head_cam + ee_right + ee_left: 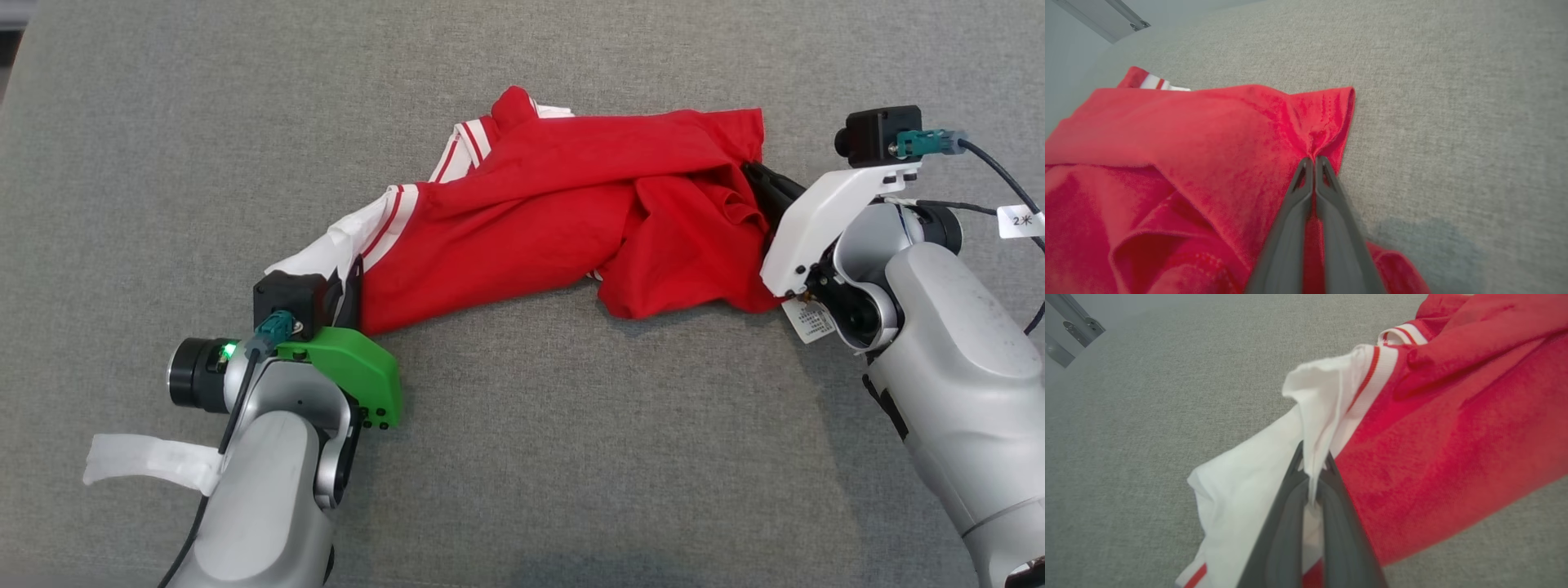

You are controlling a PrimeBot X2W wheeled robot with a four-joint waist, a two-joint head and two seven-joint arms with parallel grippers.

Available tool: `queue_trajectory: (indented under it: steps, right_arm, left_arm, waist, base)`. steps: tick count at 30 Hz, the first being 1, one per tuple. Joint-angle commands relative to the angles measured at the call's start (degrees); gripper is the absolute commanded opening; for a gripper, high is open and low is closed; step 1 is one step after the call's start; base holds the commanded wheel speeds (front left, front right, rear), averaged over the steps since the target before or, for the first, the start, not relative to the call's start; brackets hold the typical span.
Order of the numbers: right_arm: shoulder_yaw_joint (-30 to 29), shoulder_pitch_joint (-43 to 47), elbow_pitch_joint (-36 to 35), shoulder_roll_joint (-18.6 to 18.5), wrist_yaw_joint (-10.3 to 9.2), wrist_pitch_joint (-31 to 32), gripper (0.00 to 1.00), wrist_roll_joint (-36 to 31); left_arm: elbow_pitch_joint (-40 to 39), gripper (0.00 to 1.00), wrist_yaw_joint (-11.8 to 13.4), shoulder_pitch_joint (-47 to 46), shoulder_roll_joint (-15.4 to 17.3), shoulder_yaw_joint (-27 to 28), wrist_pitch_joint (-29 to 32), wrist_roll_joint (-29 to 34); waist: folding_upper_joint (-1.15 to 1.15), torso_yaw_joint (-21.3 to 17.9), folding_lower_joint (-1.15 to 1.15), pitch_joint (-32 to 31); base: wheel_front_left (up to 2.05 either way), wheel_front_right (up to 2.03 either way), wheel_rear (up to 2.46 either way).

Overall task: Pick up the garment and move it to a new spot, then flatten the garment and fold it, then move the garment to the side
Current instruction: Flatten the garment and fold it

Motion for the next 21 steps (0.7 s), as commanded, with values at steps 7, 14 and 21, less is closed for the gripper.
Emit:
queue_trajectory:
  steps: [7,14,21]
  right_arm:
    - [1.17,-1.48,-3.9,-2.6,0.02,-3.88,0.0,0.92]
    - [-2.82,-2.45,-15.77,-6.42,0.02,-3.74,0.0,6.11]
    - [-12.5,-1.67,-31.72,-8.14,0.01,2.11,0.0,11.32]
  left_arm:
    - [-2.26,0.0,0.68,-0.82,1.9,1.35,0.29,-1.37]
    - [-14.98,0.0,0.34,-1.81,5.98,4.54,3.2,-3.3]
    - [-34.74,0.0,-1.14,-4.54,11.65,7.05,13.69,-5.16]
  waist:
    - [0.0,-0.76,0.0,-0.64]
    - [0.0,-1.54,0.0,-2.84]
    - [0.0,-2.93,0.0,-3.72]
  base:
    - [0.0,0.0,0.0]
    - [0.0,0.0,0.0]
    - [0.0,0.0,0.0]
